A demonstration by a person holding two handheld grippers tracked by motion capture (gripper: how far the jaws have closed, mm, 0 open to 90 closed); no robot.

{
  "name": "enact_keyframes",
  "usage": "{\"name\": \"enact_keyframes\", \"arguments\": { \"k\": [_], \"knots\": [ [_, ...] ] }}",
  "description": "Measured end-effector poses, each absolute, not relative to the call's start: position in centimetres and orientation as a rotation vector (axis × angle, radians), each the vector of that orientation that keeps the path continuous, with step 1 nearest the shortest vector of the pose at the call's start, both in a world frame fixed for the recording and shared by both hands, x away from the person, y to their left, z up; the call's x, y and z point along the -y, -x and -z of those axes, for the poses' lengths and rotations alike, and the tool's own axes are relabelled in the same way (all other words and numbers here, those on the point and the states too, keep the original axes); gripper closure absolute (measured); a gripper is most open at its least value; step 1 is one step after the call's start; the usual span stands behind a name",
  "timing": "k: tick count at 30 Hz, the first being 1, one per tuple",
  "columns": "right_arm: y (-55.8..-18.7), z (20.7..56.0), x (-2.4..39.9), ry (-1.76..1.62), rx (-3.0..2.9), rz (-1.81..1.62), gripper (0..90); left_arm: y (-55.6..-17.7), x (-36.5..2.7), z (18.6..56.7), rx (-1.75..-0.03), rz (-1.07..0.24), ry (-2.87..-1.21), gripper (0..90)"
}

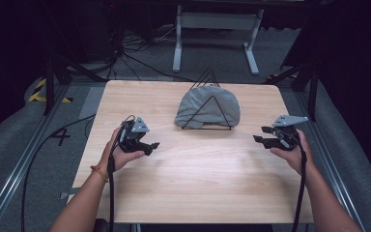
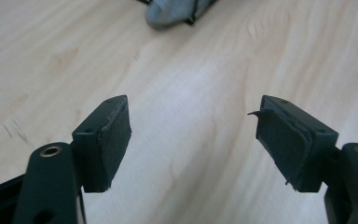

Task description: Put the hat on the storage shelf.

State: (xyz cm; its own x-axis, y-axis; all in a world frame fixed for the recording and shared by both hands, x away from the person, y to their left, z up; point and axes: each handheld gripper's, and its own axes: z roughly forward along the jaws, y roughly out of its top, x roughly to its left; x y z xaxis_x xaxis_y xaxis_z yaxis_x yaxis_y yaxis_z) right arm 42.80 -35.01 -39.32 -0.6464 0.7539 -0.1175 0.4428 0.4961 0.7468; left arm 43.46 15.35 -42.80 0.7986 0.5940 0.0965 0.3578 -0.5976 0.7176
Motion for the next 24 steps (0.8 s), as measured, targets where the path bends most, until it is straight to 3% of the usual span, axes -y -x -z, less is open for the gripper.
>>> {"name": "enact_keyframes", "arguments": {
  "k": [9,15,24],
  "knots": [
    [-38.3,42.4,36.7,-1.048,-2.305,-0.914,37.1,-39.9,-17.2,46.0,-0.697,-0.355,-2.336,23.7],
    [-35.9,45.5,38.5,-1.133,-2.313,-0.919,34.2,-39.4,-18.5,46.9,-0.734,-0.203,-2.324,21.8],
    [-35.1,46.7,39.4,-1.21,-2.223,-0.987,26.5,-38.8,-19.3,48.0,-0.73,-0.295,-2.245,17.5]
  ]
}}
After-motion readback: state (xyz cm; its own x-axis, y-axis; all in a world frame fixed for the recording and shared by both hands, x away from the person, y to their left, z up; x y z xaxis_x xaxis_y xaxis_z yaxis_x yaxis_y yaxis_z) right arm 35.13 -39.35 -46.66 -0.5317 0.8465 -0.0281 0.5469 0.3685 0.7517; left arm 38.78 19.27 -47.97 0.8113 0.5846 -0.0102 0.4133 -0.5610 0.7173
